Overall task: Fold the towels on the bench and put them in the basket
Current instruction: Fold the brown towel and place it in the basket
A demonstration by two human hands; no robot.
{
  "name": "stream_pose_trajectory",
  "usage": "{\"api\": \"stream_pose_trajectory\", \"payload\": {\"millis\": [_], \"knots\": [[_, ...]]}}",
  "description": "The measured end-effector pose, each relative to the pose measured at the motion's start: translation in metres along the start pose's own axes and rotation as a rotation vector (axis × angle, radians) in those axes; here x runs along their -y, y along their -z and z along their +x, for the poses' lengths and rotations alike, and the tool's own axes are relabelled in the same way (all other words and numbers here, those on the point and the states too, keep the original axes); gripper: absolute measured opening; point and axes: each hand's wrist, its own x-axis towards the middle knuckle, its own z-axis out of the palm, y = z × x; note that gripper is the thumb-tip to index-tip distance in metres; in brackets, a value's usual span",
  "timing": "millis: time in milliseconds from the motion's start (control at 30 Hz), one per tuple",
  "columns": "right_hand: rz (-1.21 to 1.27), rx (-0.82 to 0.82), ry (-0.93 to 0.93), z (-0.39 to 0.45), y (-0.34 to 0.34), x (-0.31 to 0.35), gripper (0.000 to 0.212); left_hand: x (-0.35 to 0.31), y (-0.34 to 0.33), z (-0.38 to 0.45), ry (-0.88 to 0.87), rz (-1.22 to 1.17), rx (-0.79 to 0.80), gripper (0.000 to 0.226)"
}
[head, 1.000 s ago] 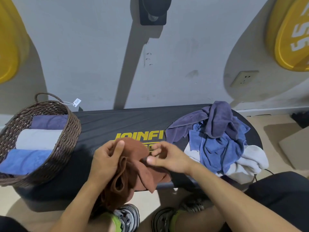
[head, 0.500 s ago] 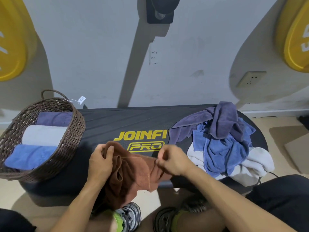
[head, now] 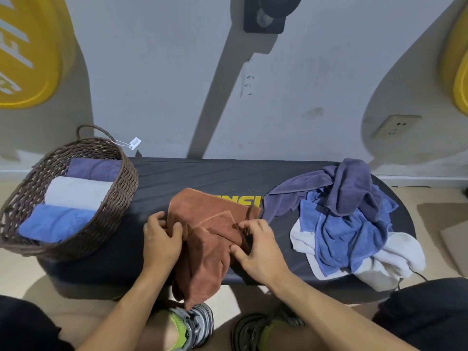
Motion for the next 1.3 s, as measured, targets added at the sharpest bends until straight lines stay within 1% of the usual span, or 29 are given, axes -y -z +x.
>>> {"api": "stream_pose_trajectory", "payload": {"millis": [33, 100, 133, 167, 200, 267, 333, 400, 433, 533, 567, 700, 767, 800, 833, 900, 933, 967, 1000, 1067, 1100, 1133, 1233, 1300], "knots": [[-0.041, 0.048, -0.023, -0.001, -0.003, 0.000, 0.053, -0.004, 0.001, -0.002, -0.107, 0.053, -0.006, 0.035], [-0.098, 0.134, -0.126, -0.001, -0.006, 0.000, 0.057, -0.013, 0.001, -0.006, -0.328, 0.125, 0.014, 0.026], [-0.118, 0.155, -0.161, 0.001, -0.005, 0.000, 0.054, -0.016, 0.001, -0.007, -0.416, 0.154, 0.056, 0.024], [-0.110, 0.160, -0.178, 0.003, -0.003, 0.001, 0.046, -0.017, 0.001, -0.009, -0.462, 0.181, 0.126, 0.025], [-0.073, 0.151, -0.187, 0.005, -0.001, 0.001, 0.035, -0.018, 0.001, -0.010, -0.459, 0.197, 0.215, 0.028], [0.014, 0.116, -0.196, 0.010, 0.008, 0.005, 0.013, -0.015, 0.001, -0.014, -0.373, 0.227, 0.370, 0.041], [0.106, 0.059, -0.224, 0.018, 0.018, 0.007, 0.010, -0.011, 0.000, -0.014, -0.323, 0.296, 0.412, 0.056], [0.232, 0.020, -0.235, 0.026, 0.032, 0.010, 0.009, -0.012, 0.000, -0.013, -0.300, 0.345, 0.445, 0.063], [0.305, 0.011, -0.232, 0.028, 0.039, 0.012, 0.011, -0.014, 0.001, -0.012, -0.292, 0.347, 0.469, 0.058], [0.417, -0.034, -0.170, 0.033, 0.061, 0.018, 0.017, -0.023, 0.006, -0.009, -0.285, 0.269, 0.473, 0.015], [0.421, -0.042, -0.133, 0.034, 0.068, 0.019, 0.017, -0.025, 0.008, -0.007, -0.289, 0.240, 0.466, 0.011], [0.351, 0.002, -0.009, 0.032, 0.089, 0.024, 0.014, -0.032, 0.016, -0.001, -0.300, 0.102, 0.470, 0.011], [0.319, 0.052, 0.023, 0.030, 0.096, 0.026, 0.009, -0.036, 0.022, 0.002, -0.265, 0.025, 0.517, 0.015], [0.309, 0.069, 0.037, 0.028, 0.097, 0.028, 0.007, -0.040, 0.026, 0.002, -0.251, -0.029, 0.569, 0.018], [0.303, 0.081, 0.054, 0.025, 0.096, 0.029, 0.008, -0.044, 0.028, 0.001, -0.245, -0.094, 0.636, 0.024], [0.289, 0.107, 0.111, 0.020, 0.090, 0.033, 0.008, -0.052, 0.030, -0.007, -0.185, -0.254, 0.787, 0.047], [0.269, 0.134, 0.150, 0.017, 0.086, 0.036, 0.008, -0.056, 0.028, -0.012, -0.156, -0.294, 0.843, 0.059], [0.249, 0.168, 0.188, 0.014, 0.082, 0.039, 0.008, -0.059, 0.026, -0.016, -0.156, -0.290, 0.881, 0.064], [0.238, 0.205, 0.220, 0.012, 0.078, 0.041, 0.011, -0.063, 0.024, -0.019, -0.183, -0.250, 0.897, 0.057], [0.254, 0.244, 0.247, 0.009, 0.073, 0.045, 0.023, -0.066, 0.025, -0.019, -0.290, -0.087, 0.933, 0.027], [0.259, 0.245, 0.237, 0.009, 0.073, 0.045, 0.028, -0.065, 0.027, -0.017, -0.325, -0.038, 0.958, 0.026], [0.244, 0.243, 0.212, 0.010, 0.074, 0.044, 0.033, -0.065, 0.030, -0.016, -0.325, -0.030, 0.974, 0.029], [0.062, 0.315, 0.106, 0.014, 0.081, 0.038, 0.051, -0.063, 0.037, -0.014, -0.242, -0.166, 0.919, 0.032], [-0.046, 0.424, 0.063, 0.015, 0.088, 0.032, 0.047, -0.061, 0.038, -0.012, -0.179, -0.185, 0.864, 0.035]]}}
